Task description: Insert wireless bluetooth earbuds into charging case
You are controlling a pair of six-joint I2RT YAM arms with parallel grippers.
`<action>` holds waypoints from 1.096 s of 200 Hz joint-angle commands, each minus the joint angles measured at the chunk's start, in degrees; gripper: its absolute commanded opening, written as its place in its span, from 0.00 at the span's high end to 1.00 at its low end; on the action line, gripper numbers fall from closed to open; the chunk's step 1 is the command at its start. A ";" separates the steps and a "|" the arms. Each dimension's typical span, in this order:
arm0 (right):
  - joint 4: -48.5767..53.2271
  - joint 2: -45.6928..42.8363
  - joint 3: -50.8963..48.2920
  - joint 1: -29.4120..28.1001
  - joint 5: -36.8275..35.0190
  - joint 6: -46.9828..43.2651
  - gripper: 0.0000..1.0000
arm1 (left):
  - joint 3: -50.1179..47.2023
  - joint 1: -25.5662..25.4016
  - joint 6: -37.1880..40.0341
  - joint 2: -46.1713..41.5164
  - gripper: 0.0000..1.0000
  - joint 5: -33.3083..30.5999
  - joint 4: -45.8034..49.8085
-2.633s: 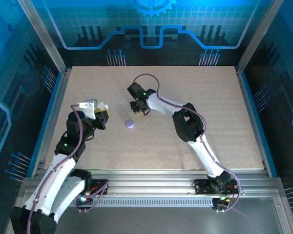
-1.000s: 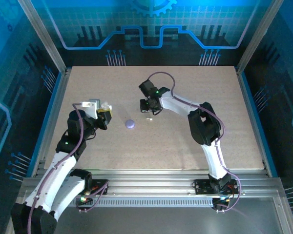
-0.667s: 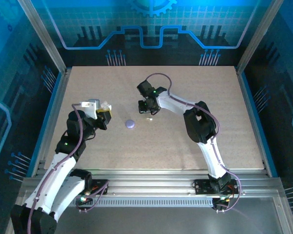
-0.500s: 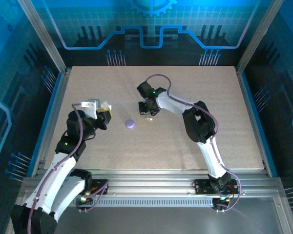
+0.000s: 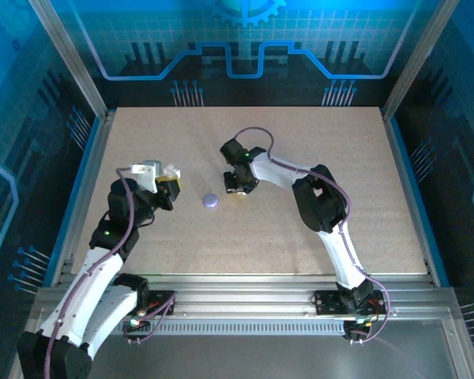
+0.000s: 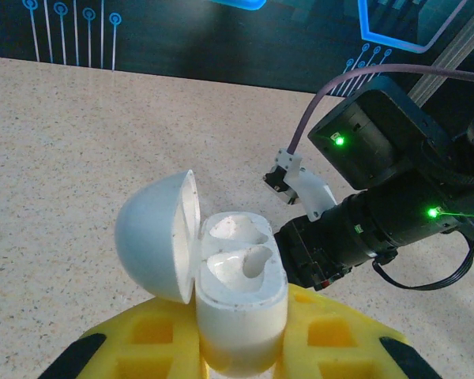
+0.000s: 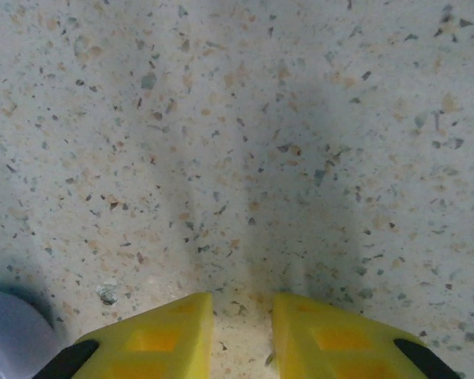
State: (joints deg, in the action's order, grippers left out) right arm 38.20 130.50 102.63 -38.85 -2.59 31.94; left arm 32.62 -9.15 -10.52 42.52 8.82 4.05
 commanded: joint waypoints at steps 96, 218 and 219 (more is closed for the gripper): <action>1.32 -6.81 -7.82 -2.97 0.11 -1.98 0.74 | -0.36 0.53 -0.73 -0.88 0.86 0.68 -1.70; 4.41 -7.35 -7.83 -5.44 0.92 -2.68 0.73 | -0.76 0.53 -1.19 -1.47 0.86 1.24 -2.03; 4.42 -7.36 -7.86 -5.44 0.88 -2.68 0.73 | -0.78 0.53 -1.18 -1.52 0.86 1.22 -2.03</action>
State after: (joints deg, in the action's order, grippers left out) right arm 40.10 125.43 95.64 -43.00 -2.48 29.93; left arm 32.62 -9.15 -10.66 42.22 8.86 3.97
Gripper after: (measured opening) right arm 0.266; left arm 0.211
